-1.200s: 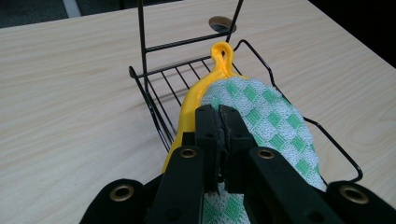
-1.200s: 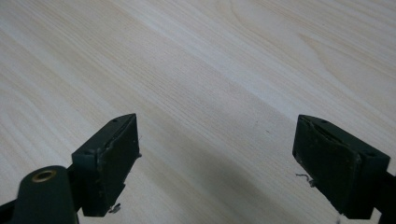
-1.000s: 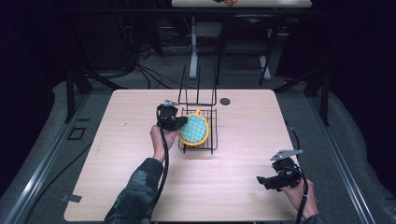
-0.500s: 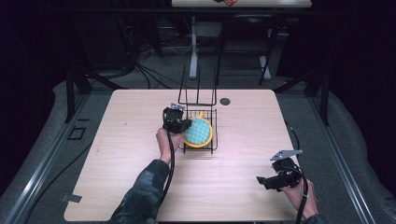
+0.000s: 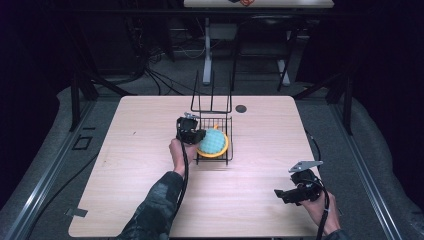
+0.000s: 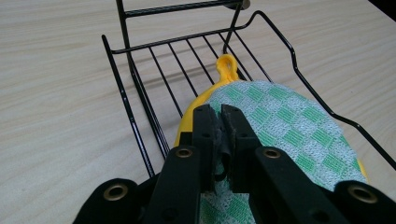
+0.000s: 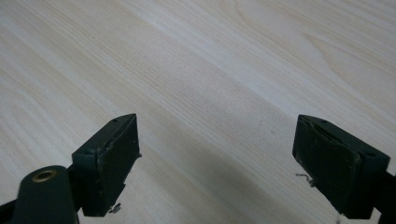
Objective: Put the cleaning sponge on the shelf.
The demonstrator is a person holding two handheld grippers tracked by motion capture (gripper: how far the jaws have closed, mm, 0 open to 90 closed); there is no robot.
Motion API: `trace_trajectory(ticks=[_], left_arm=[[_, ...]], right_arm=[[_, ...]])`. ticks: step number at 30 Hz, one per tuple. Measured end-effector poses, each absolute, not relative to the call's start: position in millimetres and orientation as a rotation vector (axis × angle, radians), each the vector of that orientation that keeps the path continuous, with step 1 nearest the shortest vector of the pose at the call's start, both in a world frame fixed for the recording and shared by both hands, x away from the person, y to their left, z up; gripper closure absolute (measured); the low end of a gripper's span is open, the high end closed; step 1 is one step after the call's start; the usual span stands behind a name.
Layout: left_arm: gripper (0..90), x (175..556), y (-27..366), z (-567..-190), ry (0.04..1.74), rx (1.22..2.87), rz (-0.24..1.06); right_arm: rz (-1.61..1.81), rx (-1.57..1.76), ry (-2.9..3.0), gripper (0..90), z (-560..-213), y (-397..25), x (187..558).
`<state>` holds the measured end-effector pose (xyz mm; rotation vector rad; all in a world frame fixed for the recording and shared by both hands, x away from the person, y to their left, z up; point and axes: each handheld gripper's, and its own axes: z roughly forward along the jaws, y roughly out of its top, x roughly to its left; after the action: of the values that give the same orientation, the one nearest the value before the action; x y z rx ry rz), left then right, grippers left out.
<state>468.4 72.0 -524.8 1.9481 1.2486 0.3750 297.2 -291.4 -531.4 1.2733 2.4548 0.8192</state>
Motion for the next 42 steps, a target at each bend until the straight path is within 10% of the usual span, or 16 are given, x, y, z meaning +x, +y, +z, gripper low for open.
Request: trace_trajectory(ticks=[18,42], left_arm=[[24.9,454,97,-519,1.254,1.937,0.374],[11.2,424,137,-472,1.233,2.026,0.429]], right_arm=[[0.824,1.284,2.451,14.3,-531,-291,297],[0.826,1.28,2.445,14.3,-531,-290,296]])
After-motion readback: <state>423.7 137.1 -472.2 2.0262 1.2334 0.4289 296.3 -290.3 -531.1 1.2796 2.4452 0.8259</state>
